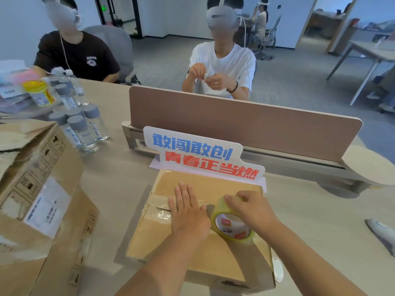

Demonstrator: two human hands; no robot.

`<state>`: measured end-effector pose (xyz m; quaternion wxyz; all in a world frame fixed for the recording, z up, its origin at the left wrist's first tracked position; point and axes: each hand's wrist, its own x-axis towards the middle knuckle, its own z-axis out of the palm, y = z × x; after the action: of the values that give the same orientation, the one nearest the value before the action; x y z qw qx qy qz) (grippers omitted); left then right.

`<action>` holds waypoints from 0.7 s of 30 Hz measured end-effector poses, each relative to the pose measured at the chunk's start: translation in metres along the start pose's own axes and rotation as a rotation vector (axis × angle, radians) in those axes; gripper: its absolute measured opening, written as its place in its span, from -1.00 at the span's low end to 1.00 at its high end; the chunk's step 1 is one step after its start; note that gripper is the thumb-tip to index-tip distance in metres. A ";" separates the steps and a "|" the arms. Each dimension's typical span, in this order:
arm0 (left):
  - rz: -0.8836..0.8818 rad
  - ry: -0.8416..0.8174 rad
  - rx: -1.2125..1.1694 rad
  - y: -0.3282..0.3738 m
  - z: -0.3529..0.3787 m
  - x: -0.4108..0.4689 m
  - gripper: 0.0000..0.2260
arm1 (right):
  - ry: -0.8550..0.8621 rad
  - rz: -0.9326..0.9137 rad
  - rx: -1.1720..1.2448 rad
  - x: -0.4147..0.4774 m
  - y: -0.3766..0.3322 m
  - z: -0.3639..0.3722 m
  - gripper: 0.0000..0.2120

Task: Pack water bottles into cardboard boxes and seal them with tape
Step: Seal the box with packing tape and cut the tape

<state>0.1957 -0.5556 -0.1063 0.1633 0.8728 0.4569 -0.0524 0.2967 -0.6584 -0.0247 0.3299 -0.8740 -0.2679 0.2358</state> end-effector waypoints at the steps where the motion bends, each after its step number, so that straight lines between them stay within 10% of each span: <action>1: -0.002 -0.002 0.001 0.000 0.000 0.000 -0.41 | -0.038 0.008 -0.158 0.004 -0.002 -0.008 -0.59; 6: 0.016 -0.010 -0.031 0.002 -0.001 0.001 -0.42 | -0.108 0.119 -0.720 0.009 -0.006 -0.034 -0.71; 21: 0.059 -0.025 -0.127 -0.005 -0.002 0.001 -0.35 | -0.322 0.226 -0.985 0.022 -0.022 -0.010 -0.87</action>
<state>0.1920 -0.5516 -0.1059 0.2254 0.8732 0.4312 -0.0294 0.3118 -0.6354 -0.0076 -0.1925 -0.9016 -0.2982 0.2473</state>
